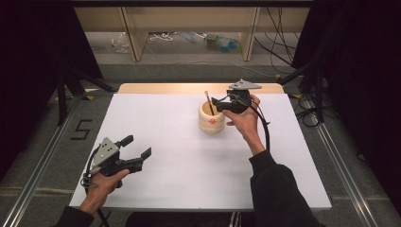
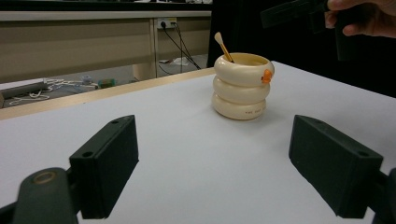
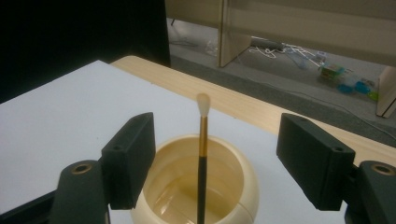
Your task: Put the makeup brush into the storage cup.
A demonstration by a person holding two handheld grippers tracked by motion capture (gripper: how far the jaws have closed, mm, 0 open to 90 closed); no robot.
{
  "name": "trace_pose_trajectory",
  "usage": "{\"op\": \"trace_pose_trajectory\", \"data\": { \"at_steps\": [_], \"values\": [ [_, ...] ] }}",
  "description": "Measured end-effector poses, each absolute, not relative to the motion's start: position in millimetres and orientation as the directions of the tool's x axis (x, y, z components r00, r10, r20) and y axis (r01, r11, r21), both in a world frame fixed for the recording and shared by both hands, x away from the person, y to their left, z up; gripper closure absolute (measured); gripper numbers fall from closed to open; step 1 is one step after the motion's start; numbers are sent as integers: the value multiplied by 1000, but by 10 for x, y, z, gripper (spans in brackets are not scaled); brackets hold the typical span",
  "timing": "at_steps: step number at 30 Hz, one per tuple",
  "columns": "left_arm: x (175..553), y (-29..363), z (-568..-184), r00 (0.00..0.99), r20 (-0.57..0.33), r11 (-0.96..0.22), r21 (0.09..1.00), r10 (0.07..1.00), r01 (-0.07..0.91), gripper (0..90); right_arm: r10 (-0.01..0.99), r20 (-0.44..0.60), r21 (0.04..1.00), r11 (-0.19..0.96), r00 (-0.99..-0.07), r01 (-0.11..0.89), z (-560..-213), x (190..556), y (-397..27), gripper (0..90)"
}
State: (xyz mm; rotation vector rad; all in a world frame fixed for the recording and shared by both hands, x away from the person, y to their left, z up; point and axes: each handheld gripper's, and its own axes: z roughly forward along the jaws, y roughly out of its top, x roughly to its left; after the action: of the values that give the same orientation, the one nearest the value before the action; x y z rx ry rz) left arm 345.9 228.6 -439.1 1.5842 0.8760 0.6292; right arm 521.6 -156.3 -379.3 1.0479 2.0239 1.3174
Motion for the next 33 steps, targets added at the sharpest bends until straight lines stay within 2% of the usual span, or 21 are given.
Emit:
{"op": "trace_pose_trajectory", "data": {
  "at_steps": [13, 33],
  "values": [
    [3458, 2286, -4391, 575, -67, -59, 978, 815, 198, 155, 806, -38, 930, 246, -590, 275, -3657, 5025, -1621, 201],
    [3457, 2289, -4388, 576, -63, -62, 979, 815, 194, 155, 790, -19, 941, 221, -612, 256, -3622, 4806, -1738, 197]
  ]
}}
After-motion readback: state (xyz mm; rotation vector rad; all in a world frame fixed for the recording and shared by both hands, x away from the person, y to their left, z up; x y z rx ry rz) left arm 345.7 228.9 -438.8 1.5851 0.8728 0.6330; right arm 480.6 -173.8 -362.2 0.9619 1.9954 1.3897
